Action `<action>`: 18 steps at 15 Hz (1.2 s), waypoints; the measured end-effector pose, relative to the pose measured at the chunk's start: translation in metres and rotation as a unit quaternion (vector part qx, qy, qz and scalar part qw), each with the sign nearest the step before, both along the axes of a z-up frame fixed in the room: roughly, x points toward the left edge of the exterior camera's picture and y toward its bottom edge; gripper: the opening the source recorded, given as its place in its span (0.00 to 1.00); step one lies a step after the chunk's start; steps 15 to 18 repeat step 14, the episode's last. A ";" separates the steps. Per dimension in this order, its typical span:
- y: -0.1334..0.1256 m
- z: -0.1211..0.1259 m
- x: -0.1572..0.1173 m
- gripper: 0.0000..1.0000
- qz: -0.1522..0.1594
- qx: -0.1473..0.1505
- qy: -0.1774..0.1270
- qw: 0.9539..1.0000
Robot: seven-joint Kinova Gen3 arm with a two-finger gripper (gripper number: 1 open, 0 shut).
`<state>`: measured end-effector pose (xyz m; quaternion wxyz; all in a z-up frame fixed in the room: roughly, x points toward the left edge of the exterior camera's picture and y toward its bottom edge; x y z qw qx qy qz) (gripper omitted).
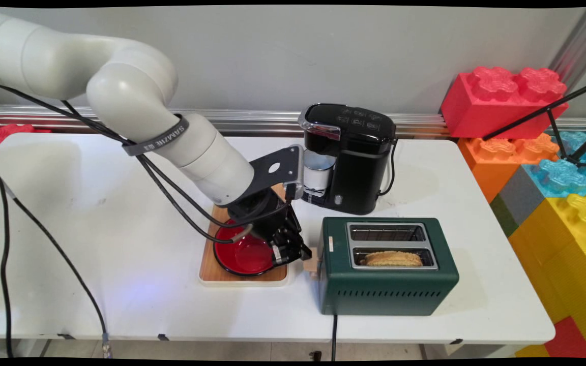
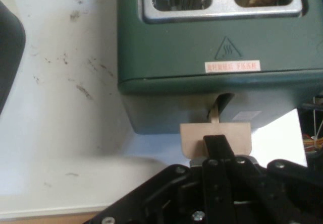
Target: Press the toaster switch
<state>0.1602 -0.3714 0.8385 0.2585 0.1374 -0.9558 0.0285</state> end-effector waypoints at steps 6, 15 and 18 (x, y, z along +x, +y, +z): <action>0.000 -0.005 0.000 0.00 -0.003 -0.001 0.000 1.000; 0.001 -0.009 0.000 0.00 -0.006 -0.004 -0.002 1.000; 0.001 -0.009 0.000 0.00 -0.006 -0.004 -0.002 1.000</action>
